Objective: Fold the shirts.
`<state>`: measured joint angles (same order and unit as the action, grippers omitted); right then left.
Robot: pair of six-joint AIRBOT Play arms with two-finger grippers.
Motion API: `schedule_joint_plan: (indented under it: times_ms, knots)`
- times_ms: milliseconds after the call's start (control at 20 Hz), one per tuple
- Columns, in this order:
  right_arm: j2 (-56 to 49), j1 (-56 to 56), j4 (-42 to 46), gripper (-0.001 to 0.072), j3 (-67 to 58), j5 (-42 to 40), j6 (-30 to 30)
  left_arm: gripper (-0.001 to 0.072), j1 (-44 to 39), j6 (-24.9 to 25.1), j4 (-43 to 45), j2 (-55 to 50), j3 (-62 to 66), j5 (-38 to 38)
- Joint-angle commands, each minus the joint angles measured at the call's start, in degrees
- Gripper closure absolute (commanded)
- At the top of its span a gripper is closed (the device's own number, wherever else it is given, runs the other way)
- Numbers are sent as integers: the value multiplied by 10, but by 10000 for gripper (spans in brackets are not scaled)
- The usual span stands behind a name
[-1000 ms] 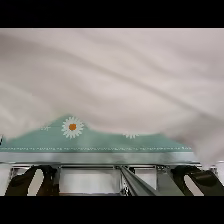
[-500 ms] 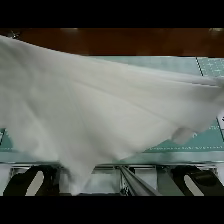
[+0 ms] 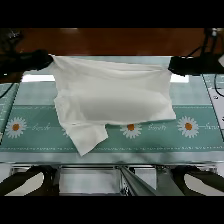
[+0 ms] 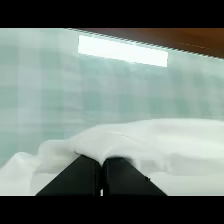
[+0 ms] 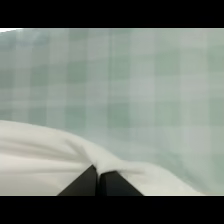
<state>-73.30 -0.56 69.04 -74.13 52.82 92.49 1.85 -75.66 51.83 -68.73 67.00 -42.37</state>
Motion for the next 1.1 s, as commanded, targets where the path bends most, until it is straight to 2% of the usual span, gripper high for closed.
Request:
schedule_joint_plan:
  times_ms: [0,50,100,150,200,300,350,400,450,550,650,750,800,900,1050]
  knots:
    - [-165,32,-145,687,-94,-33,-29,677,-40,0,-37,-98,10,79]
    - [-199,41,-187,683,-124,-24,-31,647,-47,-1,-44,-116,19,78]
    - [-223,52,-224,530,-148,-11,-32,403,-53,0,-45,-129,30,73]
    - [-240,64,-255,201,-167,10,-32,15,-54,-1,-43,-136,41,61]
    - [-249,83,-276,84,-184,43,-32,8,-44,0,-37,-138,56,27]
    - [-242,133,-270,84,-208,137,-64,7,0,3,-4,-138,96,-98]
    - [-231,162,-256,84,-210,190,-84,8,31,31,12,-140,111,-185]
    - [-217,193,-223,84,-209,248,-89,8,69,34,37,-141,112,-270]
    - [-197,219,-167,84,-200,297,-89,7,106,16,52,-140,102,-329]
    - [-134,256,-55,84,-130,324,-94,8,180,-7,50,-122,34,-403]
    - [-38,282,-19,84,28,275,-148,8,238,-8,52,-74,-81,-391]
    - [72,305,-87,84,218,143,-158,8,290,-19,39,-32,-207,-338]
    - [113,314,-148,84,289,97,-167,8,313,2,7,-21,-261,-323]
    - [162,315,-244,84,377,91,-195,8,343,54,-56,-17,-348,-309]
    - [174,314,-265,84,408,122,-198,8,336,123,-149,-17,-418,-263]
